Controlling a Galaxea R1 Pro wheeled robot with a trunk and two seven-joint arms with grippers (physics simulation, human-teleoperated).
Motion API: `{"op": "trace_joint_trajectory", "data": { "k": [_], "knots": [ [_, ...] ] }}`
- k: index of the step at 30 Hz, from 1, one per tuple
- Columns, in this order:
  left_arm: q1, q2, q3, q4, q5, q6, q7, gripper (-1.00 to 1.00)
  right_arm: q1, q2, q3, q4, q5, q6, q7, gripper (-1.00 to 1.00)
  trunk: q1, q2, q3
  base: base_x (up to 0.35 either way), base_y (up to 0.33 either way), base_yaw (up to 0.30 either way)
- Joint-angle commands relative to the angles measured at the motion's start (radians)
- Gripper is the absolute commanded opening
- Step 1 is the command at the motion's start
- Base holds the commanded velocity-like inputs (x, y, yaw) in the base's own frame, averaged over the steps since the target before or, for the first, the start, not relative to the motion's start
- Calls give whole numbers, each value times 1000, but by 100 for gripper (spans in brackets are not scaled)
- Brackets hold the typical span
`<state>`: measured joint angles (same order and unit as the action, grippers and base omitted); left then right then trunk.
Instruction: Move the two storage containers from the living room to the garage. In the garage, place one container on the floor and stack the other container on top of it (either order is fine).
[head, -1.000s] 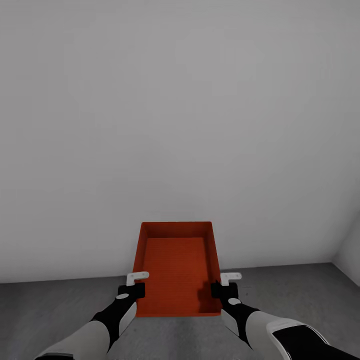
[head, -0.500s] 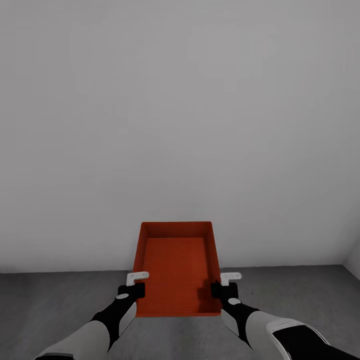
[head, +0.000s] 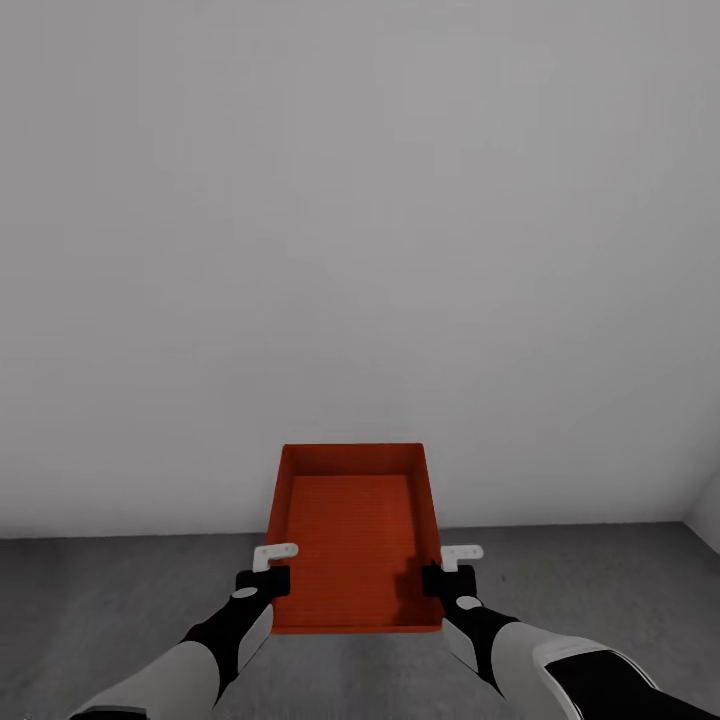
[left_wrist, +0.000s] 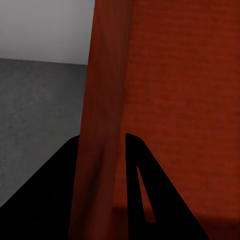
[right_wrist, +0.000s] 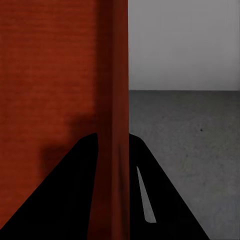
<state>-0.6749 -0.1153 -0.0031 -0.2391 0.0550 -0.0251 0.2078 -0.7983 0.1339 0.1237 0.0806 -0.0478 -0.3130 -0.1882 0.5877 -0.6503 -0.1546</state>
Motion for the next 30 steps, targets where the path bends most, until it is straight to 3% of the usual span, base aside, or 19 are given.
{"op": "trace_joint_trajectory", "data": {
  "k": [1, 30],
  "knots": [
    [0, 13, 2, 2, 4, -3, 8, -100, -2, 1, -41, -48, 31, -2, 13, -100, 0, -2, -3, 0, 0, 0],
    [0, 12, 2, 2, 5, -3, 8, -100, -2, 1, -41, -48, 31, -3, 13, -100, 0, -2, -50, 0, 0, 0]
  ]
}}
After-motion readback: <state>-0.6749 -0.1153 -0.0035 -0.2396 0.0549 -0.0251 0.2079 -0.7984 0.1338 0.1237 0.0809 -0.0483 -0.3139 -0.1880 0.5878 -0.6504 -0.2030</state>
